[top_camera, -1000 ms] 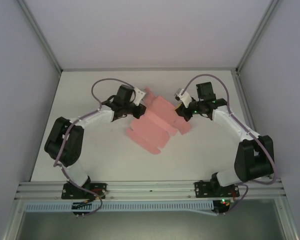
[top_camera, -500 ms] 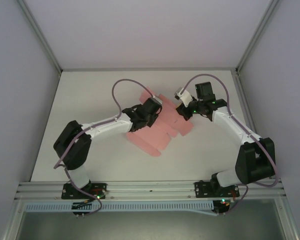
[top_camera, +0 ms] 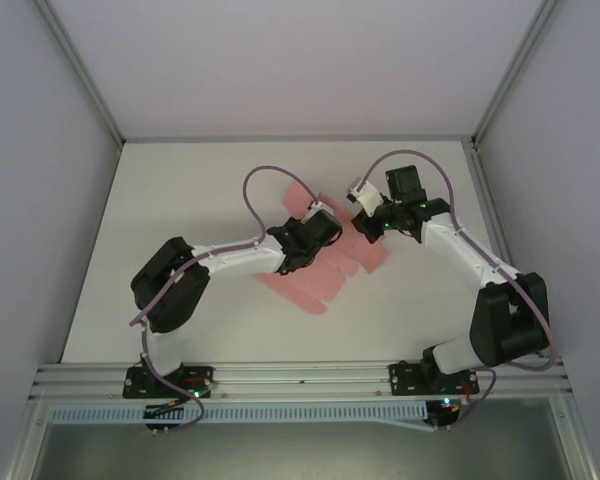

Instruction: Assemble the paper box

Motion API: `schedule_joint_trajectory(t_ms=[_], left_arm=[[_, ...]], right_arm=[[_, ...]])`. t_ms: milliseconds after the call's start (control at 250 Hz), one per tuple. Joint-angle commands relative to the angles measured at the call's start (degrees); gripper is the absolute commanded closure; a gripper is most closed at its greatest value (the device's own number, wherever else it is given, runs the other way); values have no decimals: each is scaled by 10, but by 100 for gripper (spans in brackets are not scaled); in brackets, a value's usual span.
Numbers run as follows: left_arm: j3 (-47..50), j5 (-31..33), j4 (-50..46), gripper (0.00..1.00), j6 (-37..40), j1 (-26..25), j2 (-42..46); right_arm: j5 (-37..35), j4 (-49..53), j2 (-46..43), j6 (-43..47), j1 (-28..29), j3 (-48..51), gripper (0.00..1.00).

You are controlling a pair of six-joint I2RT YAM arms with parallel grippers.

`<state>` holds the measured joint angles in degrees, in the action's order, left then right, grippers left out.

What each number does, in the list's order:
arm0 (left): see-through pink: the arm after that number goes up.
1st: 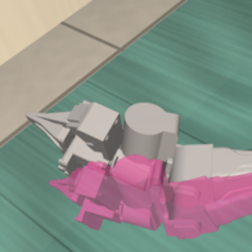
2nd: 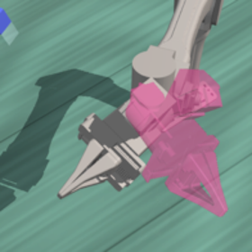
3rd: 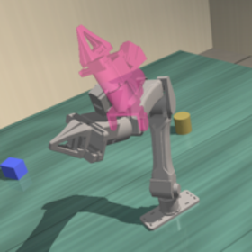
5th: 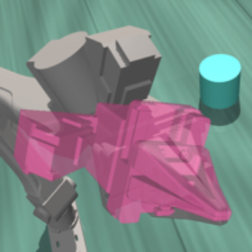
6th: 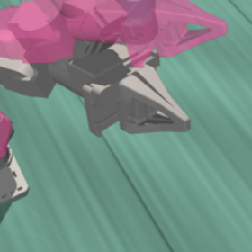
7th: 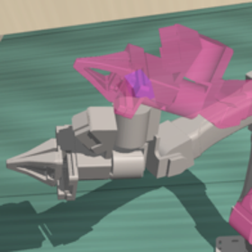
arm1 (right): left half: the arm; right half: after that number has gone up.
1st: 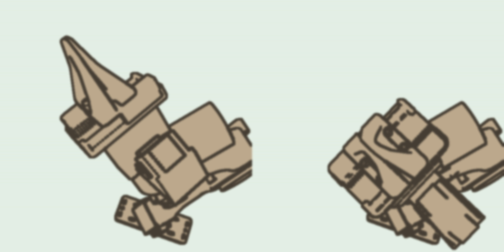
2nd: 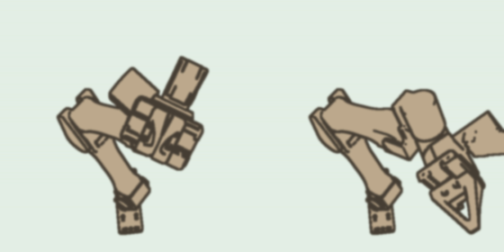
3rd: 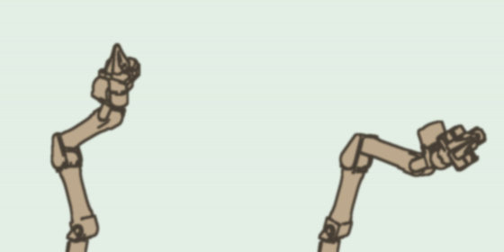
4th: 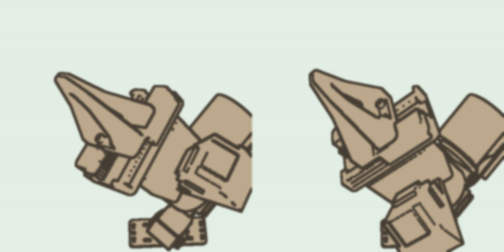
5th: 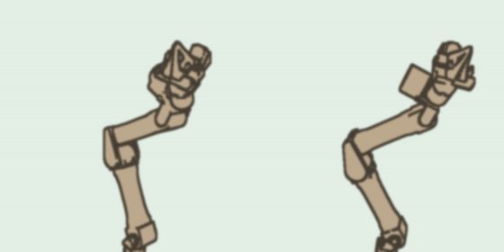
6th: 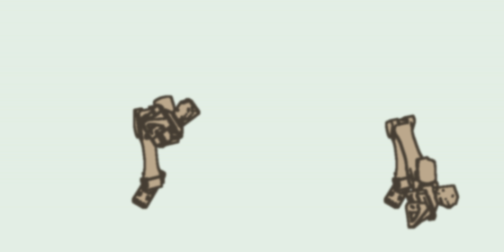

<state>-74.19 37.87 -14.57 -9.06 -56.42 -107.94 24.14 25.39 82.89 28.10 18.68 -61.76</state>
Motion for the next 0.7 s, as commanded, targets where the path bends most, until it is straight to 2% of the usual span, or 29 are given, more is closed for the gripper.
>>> schedule_joint_trajectory(t_ms=[0, 48, 120, 172, 268, 399, 467, 583, 695], left_arm=[[11, -64, 99, 75, -32, -20, 36], [22, -80, 95, 51, -44, -12, 54], [45, -114, 93, 41, -62, 5, 85], [68, -138, 101, 23, -63, 14, 111], [113, -156, 121, 1, -56, 17, 160], [149, -159, 110, 0, -83, 29, 230], [163, -161, 95, 0, -115, 54, 259], [185, -167, 57, 0, -169, 119, 287], [201, -175, 33, 0, -193, 169, 308]], right_arm=[[26, -16, 15, 6, 19, -8, 100], [23, -9, 16, 12, 19, -15, 100], [21, 1, 19, 19, 19, -23, 100], [17, 8, 22, 24, 19, -27, 100], [3, 15, 29, 33, 19, -31, 100], [-32, 17, 34, 45, 26, -36, 100], [-81, 11, 30, 67, 44, -33, 100], [-235, -27, 22, 151, 105, -3, 100], [-406, -124, 23, 236, 166, 47, 100]])
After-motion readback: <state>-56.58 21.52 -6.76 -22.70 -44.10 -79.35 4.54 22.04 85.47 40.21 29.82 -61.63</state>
